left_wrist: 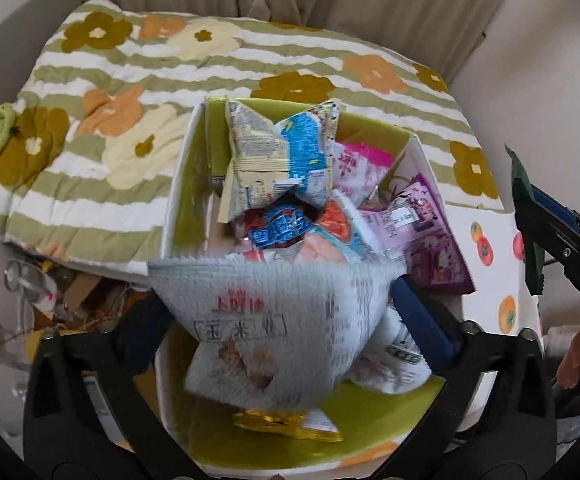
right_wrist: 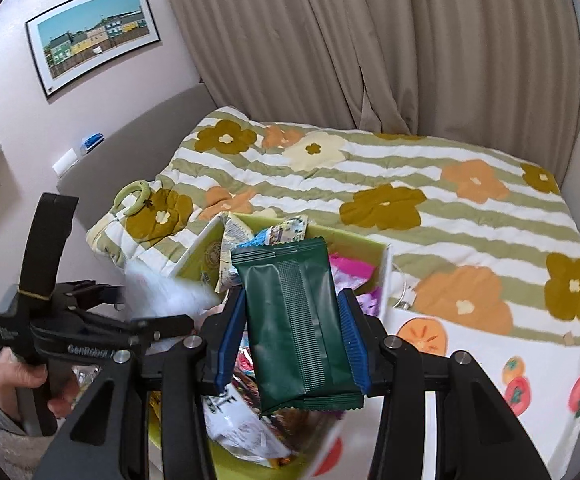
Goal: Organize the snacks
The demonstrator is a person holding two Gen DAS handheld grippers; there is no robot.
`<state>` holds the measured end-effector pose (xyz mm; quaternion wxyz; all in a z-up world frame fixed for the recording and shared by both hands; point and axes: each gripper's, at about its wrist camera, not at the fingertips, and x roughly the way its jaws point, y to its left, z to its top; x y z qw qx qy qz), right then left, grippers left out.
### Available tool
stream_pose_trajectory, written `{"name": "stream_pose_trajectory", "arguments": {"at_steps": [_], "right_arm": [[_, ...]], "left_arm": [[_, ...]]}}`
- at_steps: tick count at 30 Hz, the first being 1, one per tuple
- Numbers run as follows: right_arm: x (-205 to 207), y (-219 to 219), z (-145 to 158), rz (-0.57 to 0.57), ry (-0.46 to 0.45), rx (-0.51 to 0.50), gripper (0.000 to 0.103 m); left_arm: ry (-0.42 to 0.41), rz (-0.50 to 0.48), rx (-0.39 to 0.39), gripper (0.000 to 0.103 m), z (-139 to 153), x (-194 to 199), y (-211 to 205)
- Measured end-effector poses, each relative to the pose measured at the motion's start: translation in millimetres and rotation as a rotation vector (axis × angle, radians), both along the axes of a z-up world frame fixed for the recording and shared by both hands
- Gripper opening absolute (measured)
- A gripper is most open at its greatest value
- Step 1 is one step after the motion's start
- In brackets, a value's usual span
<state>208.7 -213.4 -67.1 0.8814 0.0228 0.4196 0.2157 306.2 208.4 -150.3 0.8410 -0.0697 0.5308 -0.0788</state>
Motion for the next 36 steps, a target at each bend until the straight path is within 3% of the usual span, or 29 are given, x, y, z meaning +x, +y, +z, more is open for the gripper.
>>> {"name": "stream_pose_trajectory", "arguments": {"at_steps": [5,14,19,21,23,24,30,36], "right_arm": [[0,13,-10,-0.031,0.036,-0.006,0.042],[23,20,-11,-0.079,0.066,0.008,0.043],[40,32,-26,-0.101,0.122,-0.021,0.043],[46,34,-35,-0.121,0.147,-0.031,0.048],[46,33,-38,-0.142,0.152,-0.013,0.079],[44,31,-38,-0.150,0.143,-0.004,0.085],[27,27,-33,-0.167,0.127,-0.014,0.088],[-3,14,-2,-0.168,0.065,-0.010,0.088]], "left_arm": [[-0.003,-0.022,-0.015,0.103,-4,-6,10],[-0.122,-0.037,-0.038,0.103,35,-21,16],[-0.135,-0.048,-0.056,0.103,31,-16,21],[-0.114,-0.049,-0.073,0.103,25,-14,22],[-0.104,-0.053,-0.082,0.103,20,-15,22],[-0.103,-0.057,-0.080,0.103,18,-16,22],[-0.119,-0.054,-0.068,0.103,21,-29,17],[-0.187,-0.033,-0.044,0.103,50,-62,3]]}}
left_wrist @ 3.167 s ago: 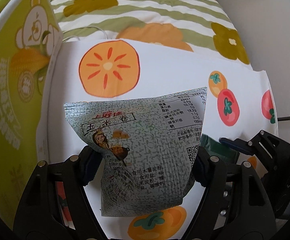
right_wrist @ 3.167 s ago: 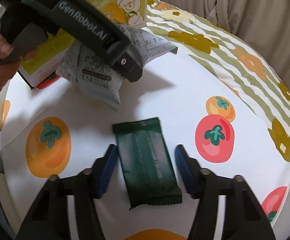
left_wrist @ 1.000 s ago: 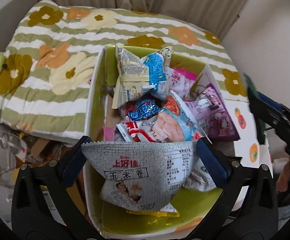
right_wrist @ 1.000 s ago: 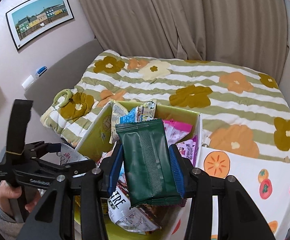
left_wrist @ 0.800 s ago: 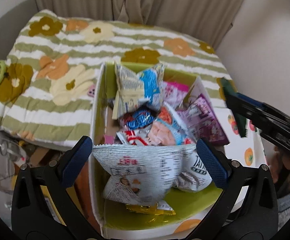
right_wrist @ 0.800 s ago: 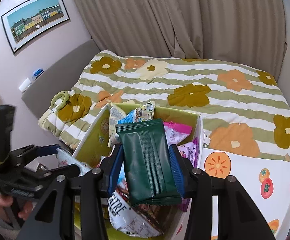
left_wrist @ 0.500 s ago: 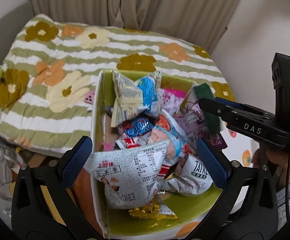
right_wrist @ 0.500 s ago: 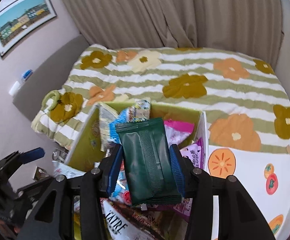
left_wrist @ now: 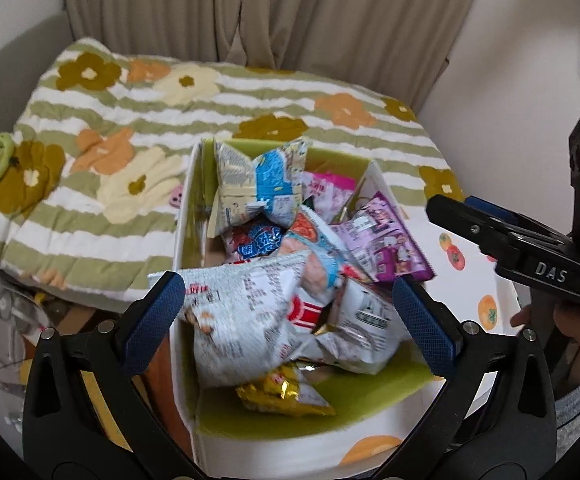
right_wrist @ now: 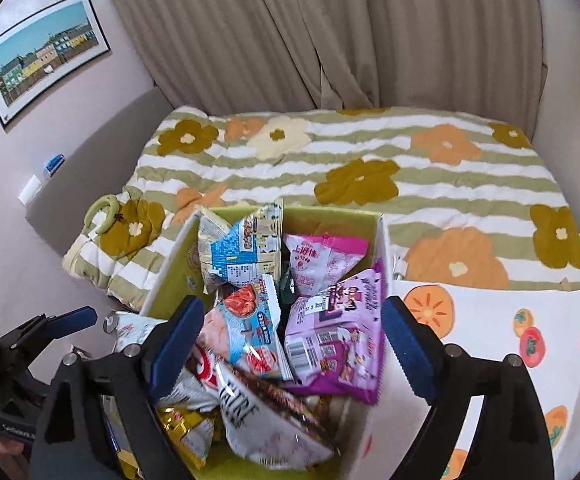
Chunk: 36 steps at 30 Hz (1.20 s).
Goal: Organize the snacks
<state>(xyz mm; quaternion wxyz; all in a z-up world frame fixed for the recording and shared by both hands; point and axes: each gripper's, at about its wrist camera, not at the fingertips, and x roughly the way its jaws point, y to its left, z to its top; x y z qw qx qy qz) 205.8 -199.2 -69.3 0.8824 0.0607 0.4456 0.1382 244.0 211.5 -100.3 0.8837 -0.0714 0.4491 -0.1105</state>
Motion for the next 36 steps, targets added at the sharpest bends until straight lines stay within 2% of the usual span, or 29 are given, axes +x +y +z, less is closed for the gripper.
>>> {"name": "stream_pose_trajectory", "arguments": {"at_steps": [4,11,18,21,22,29,36], "right_arm": [[-33,-14,28,0.000,-0.069,-0.001,0.088],[-122,-53,78,-0.039,-0.187,-0.064,0.088],[-198,-84,95,-0.131,-0.255,-0.152,0.088],[-217,-96,96,-0.172,-0.272,-0.155,0.097],[-224,-100,95,-0.190,-0.278,-0.159,0.103],[-253,-113,91,-0.268,-0.310,-0.185,0.103],[-263,-119,89,-0.279,-0.314,-0.207,0.103]], "left_arm": [[-0.078,0.024,0.025,0.103,28,-36,-16],[-0.211,0.062,0.057,0.103,73,-114,-51],[-0.327,0.096,0.115,0.103,93,-182,-82],[-0.371,0.094,0.139,0.103,95,-204,-94],[-0.381,0.093,0.145,0.103,94,-210,-97],[-0.378,0.087,0.144,0.103,87,-229,-110],[-0.372,0.087,0.139,0.103,83,-229,-114]]}}
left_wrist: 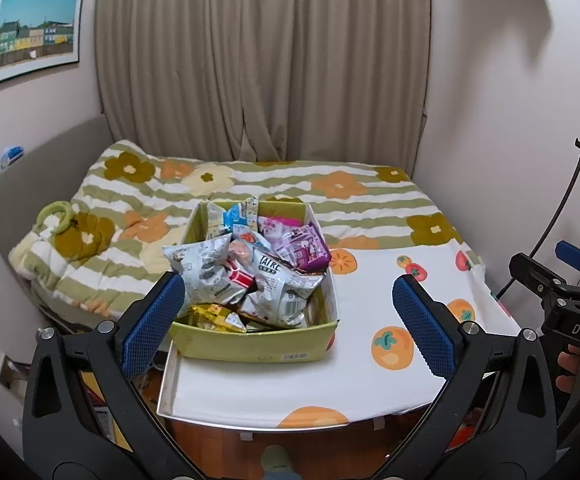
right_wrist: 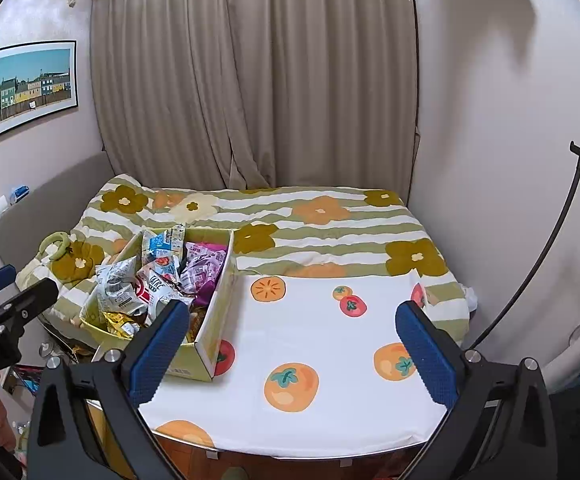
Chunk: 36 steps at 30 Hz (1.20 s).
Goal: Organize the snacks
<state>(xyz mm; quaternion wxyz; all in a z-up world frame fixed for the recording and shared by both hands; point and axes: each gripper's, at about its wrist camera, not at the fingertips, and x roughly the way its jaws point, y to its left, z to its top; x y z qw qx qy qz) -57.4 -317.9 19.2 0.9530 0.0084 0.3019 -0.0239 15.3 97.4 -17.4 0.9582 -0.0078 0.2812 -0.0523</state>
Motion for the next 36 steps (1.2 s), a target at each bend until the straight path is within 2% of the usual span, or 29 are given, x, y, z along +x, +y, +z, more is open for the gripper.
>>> {"name": "stream_pose_trajectory", "arguments": {"at_steps": [36], "right_arm": [[1.5,-0.3,1.1,-0.011,0.003,-0.004,0.103]], "left_arm": [[-0.010,0.006,0.004,0.103,3.8,0.4,-0.1]]}}
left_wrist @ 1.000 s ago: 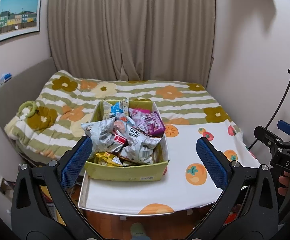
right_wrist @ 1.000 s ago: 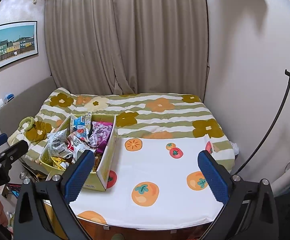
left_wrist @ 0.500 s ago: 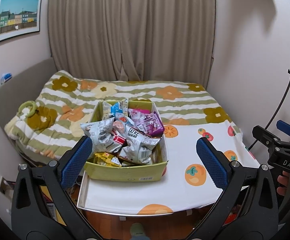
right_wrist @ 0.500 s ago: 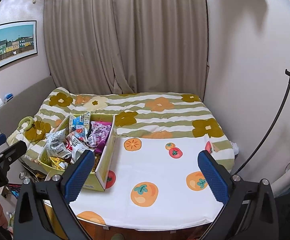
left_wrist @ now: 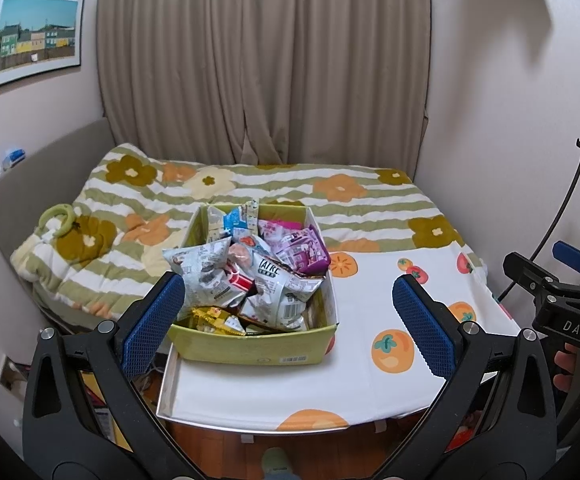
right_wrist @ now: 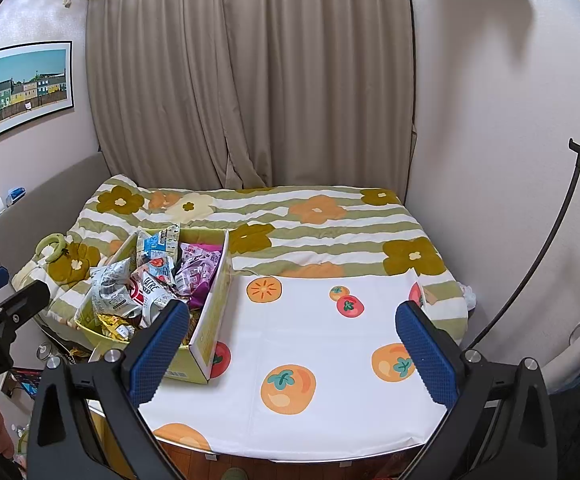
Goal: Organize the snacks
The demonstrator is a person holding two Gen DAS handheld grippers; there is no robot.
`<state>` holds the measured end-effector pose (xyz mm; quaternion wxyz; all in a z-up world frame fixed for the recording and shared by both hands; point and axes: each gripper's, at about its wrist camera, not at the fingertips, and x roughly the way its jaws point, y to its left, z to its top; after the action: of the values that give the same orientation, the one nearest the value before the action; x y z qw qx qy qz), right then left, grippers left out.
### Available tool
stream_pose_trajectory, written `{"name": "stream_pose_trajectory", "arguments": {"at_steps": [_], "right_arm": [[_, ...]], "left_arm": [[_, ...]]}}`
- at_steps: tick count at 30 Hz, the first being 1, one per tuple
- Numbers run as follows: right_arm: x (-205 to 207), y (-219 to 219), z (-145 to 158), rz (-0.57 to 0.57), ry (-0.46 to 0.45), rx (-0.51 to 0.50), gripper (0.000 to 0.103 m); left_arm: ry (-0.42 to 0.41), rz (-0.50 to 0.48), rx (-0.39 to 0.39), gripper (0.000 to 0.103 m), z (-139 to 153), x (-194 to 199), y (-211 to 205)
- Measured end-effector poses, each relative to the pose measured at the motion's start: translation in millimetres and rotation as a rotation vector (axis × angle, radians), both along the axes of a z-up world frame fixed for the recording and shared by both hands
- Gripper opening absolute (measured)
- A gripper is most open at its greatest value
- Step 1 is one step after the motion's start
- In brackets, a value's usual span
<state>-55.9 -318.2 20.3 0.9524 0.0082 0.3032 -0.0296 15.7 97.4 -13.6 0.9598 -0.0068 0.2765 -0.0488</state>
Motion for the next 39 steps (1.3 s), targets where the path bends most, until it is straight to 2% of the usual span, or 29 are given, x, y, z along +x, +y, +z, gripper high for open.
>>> {"name": "stream_pose_trajectory", "arguments": {"at_steps": [23,39], "right_arm": [[6,2,4,-0.013,-0.008,-0.002,0.103],[-3,12,5,-0.012,-0.012,-0.002,0.103]], "left_arm": [[-0.018,0.000,0.017,0.103,2,2,4],[-0.046,0.001,0.003,0.103,8,-16,9]]}}
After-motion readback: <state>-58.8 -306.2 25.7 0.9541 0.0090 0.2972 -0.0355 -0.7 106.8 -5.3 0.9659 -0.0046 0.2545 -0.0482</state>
